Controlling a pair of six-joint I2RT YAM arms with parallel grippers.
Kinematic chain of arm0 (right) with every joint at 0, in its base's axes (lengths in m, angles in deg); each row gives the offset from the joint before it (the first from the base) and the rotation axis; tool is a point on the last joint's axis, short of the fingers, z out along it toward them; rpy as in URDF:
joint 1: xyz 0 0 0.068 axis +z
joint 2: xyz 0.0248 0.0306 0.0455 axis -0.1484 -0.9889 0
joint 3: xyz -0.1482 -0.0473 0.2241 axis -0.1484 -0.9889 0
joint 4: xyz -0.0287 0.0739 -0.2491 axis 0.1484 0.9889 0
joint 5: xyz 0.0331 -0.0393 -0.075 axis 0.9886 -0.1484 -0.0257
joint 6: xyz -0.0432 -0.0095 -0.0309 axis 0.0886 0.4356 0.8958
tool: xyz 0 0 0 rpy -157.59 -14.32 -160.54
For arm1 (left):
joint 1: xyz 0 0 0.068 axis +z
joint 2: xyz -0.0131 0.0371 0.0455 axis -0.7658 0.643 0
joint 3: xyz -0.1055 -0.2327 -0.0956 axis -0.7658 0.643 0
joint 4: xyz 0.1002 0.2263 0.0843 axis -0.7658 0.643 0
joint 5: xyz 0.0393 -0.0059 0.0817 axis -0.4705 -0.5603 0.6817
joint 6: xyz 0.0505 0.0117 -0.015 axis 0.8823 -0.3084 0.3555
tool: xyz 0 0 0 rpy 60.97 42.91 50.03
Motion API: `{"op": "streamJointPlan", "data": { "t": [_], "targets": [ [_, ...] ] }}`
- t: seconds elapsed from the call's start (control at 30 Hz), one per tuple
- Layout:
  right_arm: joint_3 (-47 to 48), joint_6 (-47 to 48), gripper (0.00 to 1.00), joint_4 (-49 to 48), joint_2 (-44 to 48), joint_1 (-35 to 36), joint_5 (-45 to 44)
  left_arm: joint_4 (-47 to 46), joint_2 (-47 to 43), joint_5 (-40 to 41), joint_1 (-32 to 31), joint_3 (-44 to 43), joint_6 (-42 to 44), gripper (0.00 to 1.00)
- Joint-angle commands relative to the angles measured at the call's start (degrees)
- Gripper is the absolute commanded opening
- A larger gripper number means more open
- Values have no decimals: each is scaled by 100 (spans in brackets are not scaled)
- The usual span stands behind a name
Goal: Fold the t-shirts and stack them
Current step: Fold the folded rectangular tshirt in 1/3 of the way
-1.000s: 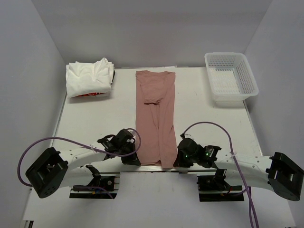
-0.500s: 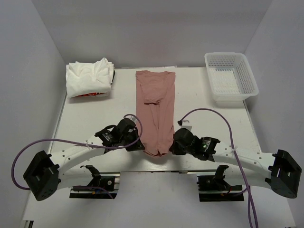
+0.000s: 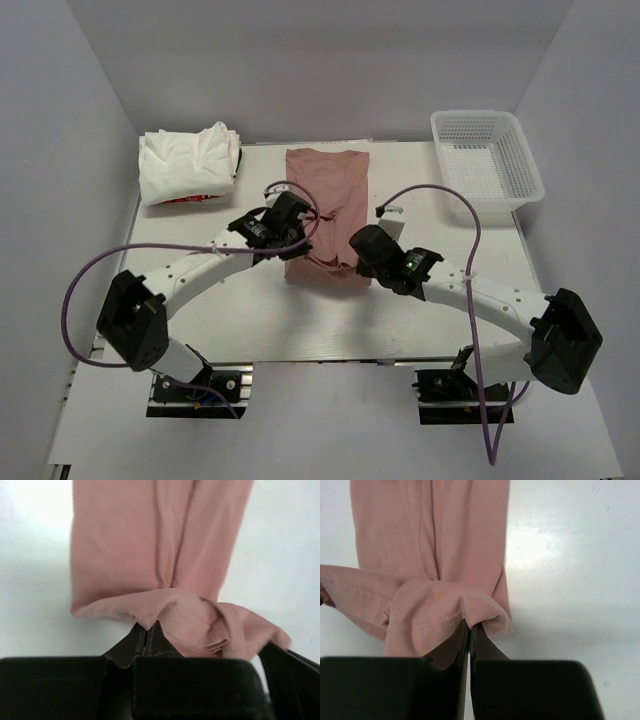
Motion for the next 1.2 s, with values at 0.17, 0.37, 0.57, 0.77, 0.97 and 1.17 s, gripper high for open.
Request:
{"op": "streamJointPlan", "data": {
  "t": [0.17,0.37,0.57,0.77,0.97,1.17],
  "targets": [
    [865,876,0,-970,-816,-796,85,266,1043,379,659,-1048,351,0],
    [1567,1184,0,-1156,-1974,-1358,667,266,1783,186,906,-1672,466,0],
    [2087,1131,0,-1287,-2774,-1746,1009,143,2458,1,1205,-2181,537,0],
    [3051,1290,18,-1385,-3740,-2123,1142,309,3259,-210,1521,-3417,739,81],
    [3838,1747,70,-838,-3526,-2194,1159,706,2972,-166,1724,-3705,871,100],
    [1738,2010,90,-1919,-2155,-2107,2555,-119,1329,-595,1724,-1157,871,100]
  ]
}}
